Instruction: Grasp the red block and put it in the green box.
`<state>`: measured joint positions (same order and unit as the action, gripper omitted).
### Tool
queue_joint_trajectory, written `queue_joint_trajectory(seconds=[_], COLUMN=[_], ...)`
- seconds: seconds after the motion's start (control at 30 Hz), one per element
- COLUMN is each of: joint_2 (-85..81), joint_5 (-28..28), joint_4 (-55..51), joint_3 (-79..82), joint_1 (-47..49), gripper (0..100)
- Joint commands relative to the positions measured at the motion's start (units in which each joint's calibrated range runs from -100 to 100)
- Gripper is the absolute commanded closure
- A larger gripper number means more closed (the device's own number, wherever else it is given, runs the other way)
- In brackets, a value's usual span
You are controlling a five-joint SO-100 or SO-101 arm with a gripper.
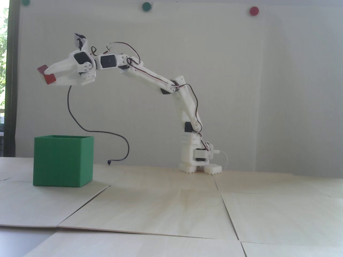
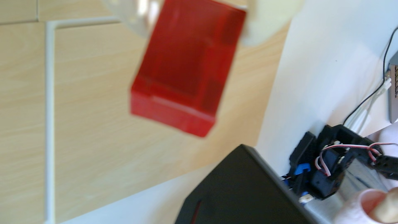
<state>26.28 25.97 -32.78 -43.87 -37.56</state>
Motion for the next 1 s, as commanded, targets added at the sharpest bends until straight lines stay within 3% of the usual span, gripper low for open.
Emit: queue_joint_trajectory(seconds=[0.0, 0.3, 0.6, 0.67, 0.7, 0.83, 0.9, 0.97], joint_2=[-2.9, -15.4, -17.6, -17.6, -17.6, -17.0, -16.9, -17.2], joint_5=[-0.1, -0.1, 0.0, 1.0, 3.7, 5.1, 5.2, 5.2], joint_4=[2.8, -9.4, -9.9, -9.9, -10.6, -13.6, -13.4, -13.9], joint_3=[-4.8, 2.0, 5.1, 5.1, 5.1, 5.2, 5.2, 5.2], joint_1=[3.0, 5.8, 6.2, 6.2, 6.3, 6.4, 6.5, 6.5], gripper=[98, 98, 97, 93, 84, 60, 53, 55])
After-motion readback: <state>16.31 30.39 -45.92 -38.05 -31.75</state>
